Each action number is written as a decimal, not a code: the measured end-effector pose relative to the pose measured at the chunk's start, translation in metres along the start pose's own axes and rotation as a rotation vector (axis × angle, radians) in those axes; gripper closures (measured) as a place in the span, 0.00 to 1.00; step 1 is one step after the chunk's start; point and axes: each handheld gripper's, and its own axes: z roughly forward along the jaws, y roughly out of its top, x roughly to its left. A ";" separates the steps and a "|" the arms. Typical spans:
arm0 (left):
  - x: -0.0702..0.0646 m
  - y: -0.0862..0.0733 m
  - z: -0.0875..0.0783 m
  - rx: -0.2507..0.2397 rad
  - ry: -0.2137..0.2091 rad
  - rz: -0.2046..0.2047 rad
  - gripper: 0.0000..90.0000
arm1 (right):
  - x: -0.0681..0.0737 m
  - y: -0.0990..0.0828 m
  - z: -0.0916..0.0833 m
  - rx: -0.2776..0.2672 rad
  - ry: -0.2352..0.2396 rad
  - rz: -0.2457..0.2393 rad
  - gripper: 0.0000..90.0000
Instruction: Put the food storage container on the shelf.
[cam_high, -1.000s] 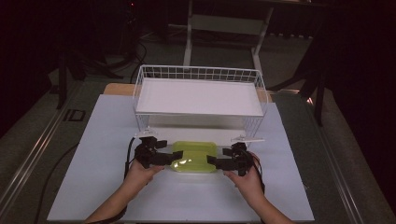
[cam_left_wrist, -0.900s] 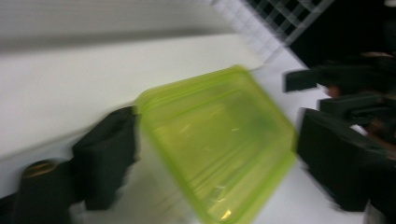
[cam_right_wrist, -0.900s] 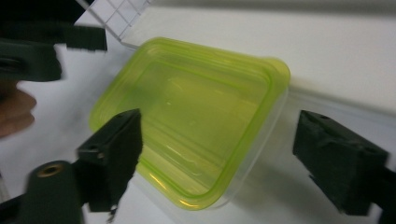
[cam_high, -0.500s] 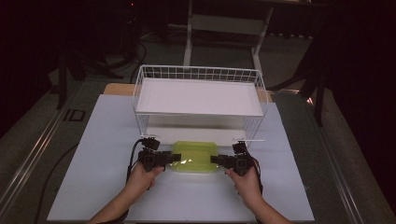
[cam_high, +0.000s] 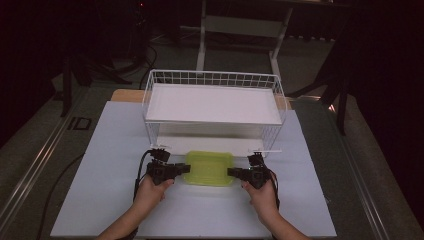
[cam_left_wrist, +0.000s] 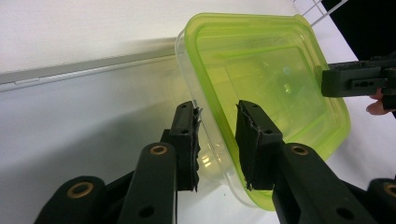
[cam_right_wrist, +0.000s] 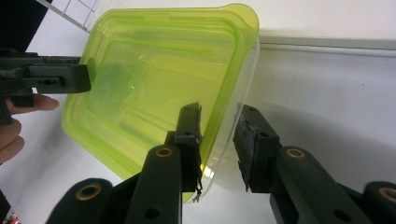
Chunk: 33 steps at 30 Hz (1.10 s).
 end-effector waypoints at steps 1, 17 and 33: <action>0.000 0.000 0.000 0.000 0.003 0.006 0.78 | 0.000 0.000 0.000 -0.003 0.002 0.006 0.80; -0.009 -0.013 -0.008 -0.030 0.003 -0.027 0.84 | 0.003 -0.006 -0.004 -0.025 0.025 0.061 0.87; -0.019 0.006 -0.009 -0.063 0.015 -0.053 0.89 | 0.004 0.002 -0.012 -0.074 -0.002 0.039 0.88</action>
